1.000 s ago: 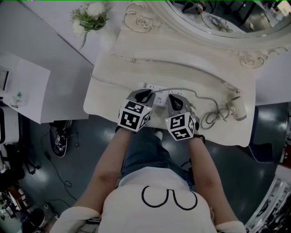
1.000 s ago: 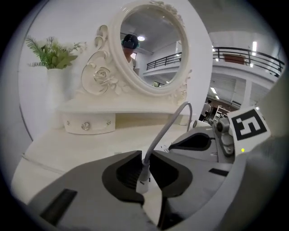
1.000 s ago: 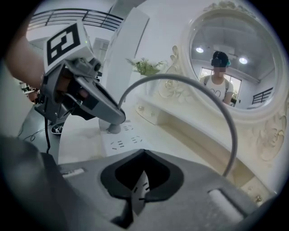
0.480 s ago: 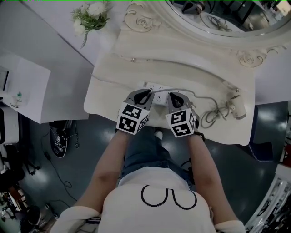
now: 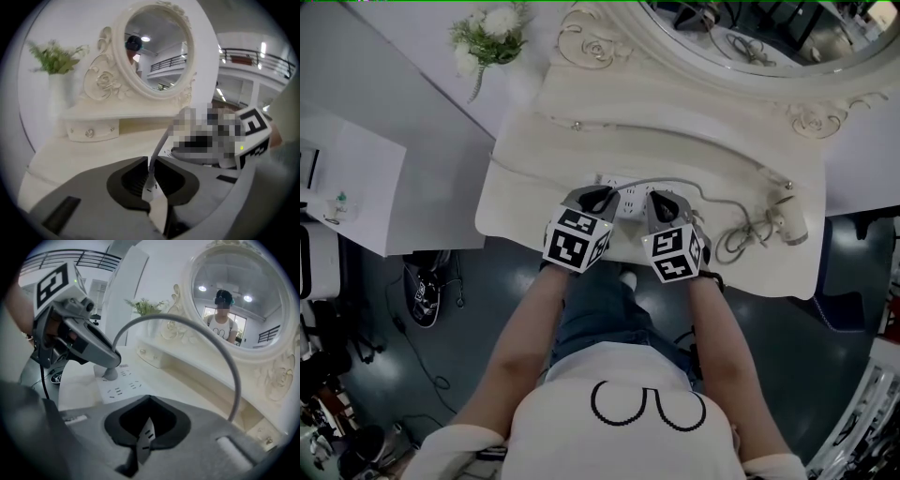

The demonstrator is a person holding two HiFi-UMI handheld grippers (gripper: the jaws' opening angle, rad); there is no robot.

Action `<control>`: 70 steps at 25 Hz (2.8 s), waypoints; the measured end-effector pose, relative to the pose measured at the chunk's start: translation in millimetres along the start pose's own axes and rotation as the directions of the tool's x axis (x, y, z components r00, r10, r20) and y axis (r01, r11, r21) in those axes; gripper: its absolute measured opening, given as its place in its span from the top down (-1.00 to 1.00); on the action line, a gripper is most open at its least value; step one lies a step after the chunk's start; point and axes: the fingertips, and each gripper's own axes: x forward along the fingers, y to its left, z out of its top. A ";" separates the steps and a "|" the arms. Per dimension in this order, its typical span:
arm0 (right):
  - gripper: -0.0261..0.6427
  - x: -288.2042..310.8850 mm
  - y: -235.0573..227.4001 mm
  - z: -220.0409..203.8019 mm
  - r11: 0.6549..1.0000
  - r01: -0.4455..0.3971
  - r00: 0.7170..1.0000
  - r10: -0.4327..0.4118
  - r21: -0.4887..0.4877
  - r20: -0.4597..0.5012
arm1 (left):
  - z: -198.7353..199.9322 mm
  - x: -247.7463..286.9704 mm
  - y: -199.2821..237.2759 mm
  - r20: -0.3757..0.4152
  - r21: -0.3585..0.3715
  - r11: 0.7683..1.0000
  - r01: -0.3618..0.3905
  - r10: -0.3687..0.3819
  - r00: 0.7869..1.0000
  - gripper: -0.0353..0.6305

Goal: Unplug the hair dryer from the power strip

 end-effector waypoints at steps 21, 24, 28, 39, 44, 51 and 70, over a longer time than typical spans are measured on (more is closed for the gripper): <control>0.93 1.0 -0.6 1.5 1.000 -0.002 1.000 0.002 0.012 -0.009 | 49.5 -23.3 -1.0 0.153 0.167 0.984 -0.055 0.029 0.988 0.78; 0.93 -0.2 0.1 0.8 1.000 -0.006 1.000 0.006 0.020 -0.014 | 58.9 -24.2 -2.9 0.147 0.189 0.981 -0.046 0.018 0.989 0.78; 0.93 0.6 -0.3 1.7 0.998 -0.036 0.999 0.037 0.056 -0.032 | 54.2 -20.1 -2.6 0.114 0.151 0.988 -0.021 0.004 0.993 0.78; 0.92 -17.8 -13.8 18.7 0.992 -0.070 0.997 0.071 0.108 -0.008 | 79.2 -6.0 13.8 0.066 0.155 0.987 0.044 -0.055 0.996 0.78; 0.92 -37.8 -34.9 37.1 0.985 -0.048 0.999 0.046 0.168 0.017 | 96.7 11.0 26.3 0.034 0.158 0.983 0.091 -0.097 0.995 0.78; 0.92 -51.8 -52.0 41.0 0.974 -0.024 1.000 0.024 0.227 0.002 | 97.4 37.8 52.1 -0.062 0.075 0.986 0.148 -0.144 0.988 0.78; 0.92 -54.0 -59.1 35.2 0.913 -0.022 0.999 0.001 0.407 0.051 | 41.5 64.2 78.2 -0.168 -0.016 0.993 0.119 -0.120 0.978 0.16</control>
